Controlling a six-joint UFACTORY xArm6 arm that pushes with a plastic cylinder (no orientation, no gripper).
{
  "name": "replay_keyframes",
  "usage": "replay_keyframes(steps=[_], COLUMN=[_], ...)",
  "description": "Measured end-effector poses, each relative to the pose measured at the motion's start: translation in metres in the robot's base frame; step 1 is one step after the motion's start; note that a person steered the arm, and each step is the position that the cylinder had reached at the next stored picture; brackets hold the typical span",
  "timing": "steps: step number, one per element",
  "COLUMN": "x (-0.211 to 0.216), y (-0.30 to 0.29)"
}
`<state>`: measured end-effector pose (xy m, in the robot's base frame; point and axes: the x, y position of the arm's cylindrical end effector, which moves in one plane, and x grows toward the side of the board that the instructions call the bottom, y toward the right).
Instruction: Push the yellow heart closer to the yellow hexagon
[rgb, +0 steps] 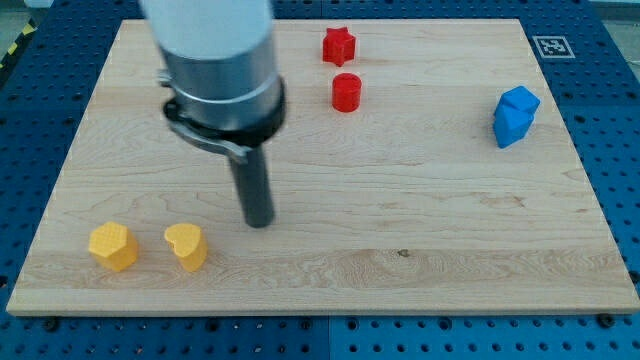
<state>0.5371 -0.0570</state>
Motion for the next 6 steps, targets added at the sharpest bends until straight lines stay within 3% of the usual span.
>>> replay_keyframes(steps=[6], x=[0.025], y=[-0.068])
